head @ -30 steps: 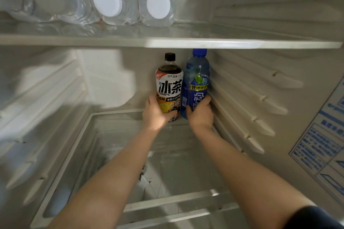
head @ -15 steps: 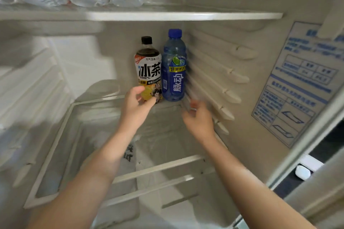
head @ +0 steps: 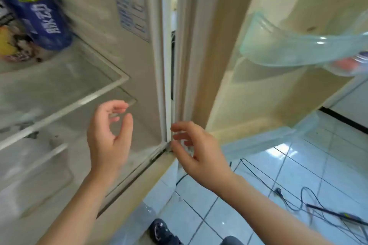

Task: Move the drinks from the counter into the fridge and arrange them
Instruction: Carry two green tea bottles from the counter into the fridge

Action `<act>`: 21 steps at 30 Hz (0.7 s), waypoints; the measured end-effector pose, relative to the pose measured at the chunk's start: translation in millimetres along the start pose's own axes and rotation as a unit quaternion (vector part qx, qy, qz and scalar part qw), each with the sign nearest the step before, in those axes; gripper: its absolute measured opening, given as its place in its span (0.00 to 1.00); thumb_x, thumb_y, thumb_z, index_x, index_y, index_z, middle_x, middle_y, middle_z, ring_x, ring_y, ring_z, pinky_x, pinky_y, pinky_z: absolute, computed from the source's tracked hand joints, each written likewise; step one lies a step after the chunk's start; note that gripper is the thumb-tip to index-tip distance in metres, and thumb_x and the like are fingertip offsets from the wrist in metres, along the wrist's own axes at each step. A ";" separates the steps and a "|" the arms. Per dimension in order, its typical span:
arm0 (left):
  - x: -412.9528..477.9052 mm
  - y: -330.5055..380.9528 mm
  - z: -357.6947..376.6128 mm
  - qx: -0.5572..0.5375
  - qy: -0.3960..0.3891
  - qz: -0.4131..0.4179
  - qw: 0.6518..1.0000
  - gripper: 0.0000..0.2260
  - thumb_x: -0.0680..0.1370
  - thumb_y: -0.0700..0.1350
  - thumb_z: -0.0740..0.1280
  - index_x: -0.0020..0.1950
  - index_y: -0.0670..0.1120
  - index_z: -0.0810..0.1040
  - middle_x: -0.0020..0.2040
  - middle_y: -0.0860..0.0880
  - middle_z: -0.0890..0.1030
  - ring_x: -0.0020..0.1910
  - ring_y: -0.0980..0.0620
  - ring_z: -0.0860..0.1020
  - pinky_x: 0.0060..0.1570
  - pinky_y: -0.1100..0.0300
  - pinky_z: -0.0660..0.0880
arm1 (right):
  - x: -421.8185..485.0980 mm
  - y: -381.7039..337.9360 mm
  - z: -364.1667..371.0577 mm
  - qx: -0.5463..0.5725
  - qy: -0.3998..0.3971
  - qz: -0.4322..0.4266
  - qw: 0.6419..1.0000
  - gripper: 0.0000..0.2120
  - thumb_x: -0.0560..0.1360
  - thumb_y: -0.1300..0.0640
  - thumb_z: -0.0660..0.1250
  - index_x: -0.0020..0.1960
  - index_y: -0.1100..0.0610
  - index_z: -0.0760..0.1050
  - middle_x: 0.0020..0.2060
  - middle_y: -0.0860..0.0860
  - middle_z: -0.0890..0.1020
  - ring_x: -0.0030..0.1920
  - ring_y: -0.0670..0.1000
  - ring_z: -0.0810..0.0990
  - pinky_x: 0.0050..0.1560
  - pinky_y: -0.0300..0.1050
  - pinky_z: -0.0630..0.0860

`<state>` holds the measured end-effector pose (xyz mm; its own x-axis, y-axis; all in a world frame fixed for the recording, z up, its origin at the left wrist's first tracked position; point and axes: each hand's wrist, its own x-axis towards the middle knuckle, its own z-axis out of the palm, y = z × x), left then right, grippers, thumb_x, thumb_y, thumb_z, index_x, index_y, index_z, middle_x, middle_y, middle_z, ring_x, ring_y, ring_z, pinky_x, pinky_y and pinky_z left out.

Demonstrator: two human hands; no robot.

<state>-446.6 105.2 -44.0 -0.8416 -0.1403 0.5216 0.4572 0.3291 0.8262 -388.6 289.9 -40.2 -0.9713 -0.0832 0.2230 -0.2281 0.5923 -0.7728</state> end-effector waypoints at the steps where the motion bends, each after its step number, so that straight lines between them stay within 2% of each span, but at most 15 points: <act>1: -16.0 4.3 17.7 0.011 -0.045 0.001 0.999 0.09 0.75 0.48 0.62 0.52 0.62 0.71 0.50 0.64 0.77 0.50 0.61 0.75 0.53 0.65 0.71 | -27.0 14.6 -15.4 -0.009 0.007 0.035 0.999 0.15 0.77 0.53 0.62 0.63 0.53 0.71 0.55 0.45 0.79 0.54 0.41 0.78 0.52 0.47 0.77; 4: -71.5 18.7 74.6 0.042 -0.187 -0.010 0.982 0.08 0.75 0.48 0.64 0.51 0.59 0.72 0.47 0.62 0.76 0.46 0.62 0.74 0.49 0.74 0.67 | -114.8 57.0 -64.1 -0.042 0.045 0.149 0.987 0.13 0.77 0.54 0.63 0.62 0.52 0.71 0.56 0.44 0.79 0.53 0.42 0.78 0.53 0.47 0.77; 5: -93.8 23.7 94.3 0.056 -0.241 -0.011 0.969 0.08 0.76 0.46 0.66 0.53 0.57 0.73 0.48 0.60 0.76 0.46 0.61 0.74 0.48 0.73 0.67 | -147.7 71.3 -79.6 -0.049 0.063 0.190 0.979 0.13 0.77 0.54 0.64 0.61 0.53 0.72 0.55 0.44 0.79 0.53 0.42 0.79 0.53 0.46 0.76; 8: -165.6 37.9 150.8 0.087 -0.396 -0.033 0.914 0.09 0.77 0.45 0.67 0.57 0.52 0.74 0.52 0.55 0.76 0.50 0.57 0.74 0.48 0.63 0.68 | -251.8 112.5 -115.9 -0.078 0.090 0.328 0.937 0.12 0.77 0.53 0.64 0.59 0.51 0.72 0.52 0.44 0.79 0.51 0.44 0.80 0.52 0.43 0.74; 11: -245.1 49.9 199.0 0.110 -0.511 -0.072 0.850 0.16 0.79 0.48 0.65 0.65 0.47 0.71 0.53 0.53 0.75 0.51 0.54 0.74 0.50 0.59 0.68 | -361.9 150.9 -130.7 -0.087 0.099 0.477 0.869 0.12 0.77 0.51 0.63 0.59 0.51 0.73 0.50 0.45 0.80 0.51 0.46 0.80 0.46 0.40 0.69; 16: -388.5 69.2 238.4 0.206 -0.675 -0.167 0.688 0.20 0.80 0.52 0.61 0.69 0.44 0.69 0.64 0.45 0.75 0.59 0.47 0.75 0.61 0.54 0.70 | -548.1 181.9 -122.1 0.001 0.160 0.691 0.705 0.15 0.78 0.52 0.61 0.61 0.57 0.75 0.56 0.53 0.81 0.59 0.54 0.77 0.52 0.41 0.68; 19: -454.7 85.1 248.6 0.275 -0.760 -0.120 0.577 0.18 0.80 0.53 0.60 0.66 0.45 0.72 0.62 0.46 0.77 0.61 0.47 0.75 0.57 0.57 0.69 | -634.0 181.7 -110.2 0.067 0.209 0.754 0.619 0.10 0.77 0.54 0.61 0.54 0.57 0.77 0.51 0.55 0.81 0.55 0.55 0.78 0.47 0.42 0.68; 21: -485.9 97.4 259.2 0.290 -0.803 -0.078 0.515 0.10 0.79 0.51 0.61 0.55 0.47 0.77 0.55 0.45 0.78 0.54 0.48 0.77 0.53 0.57 0.70 | -676.5 180.0 -101.9 0.116 0.240 0.777 0.571 0.06 0.76 0.56 0.61 0.43 0.56 0.73 0.41 0.56 0.78 0.47 0.55 0.78 0.39 0.42 0.66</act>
<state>-67.8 447.4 -272.0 -0.2208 0.5931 -0.7742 0.5766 0.7196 0.3869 234.3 534.4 -269.6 0.1045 0.6603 -0.7437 0.8258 -0.4743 -0.3051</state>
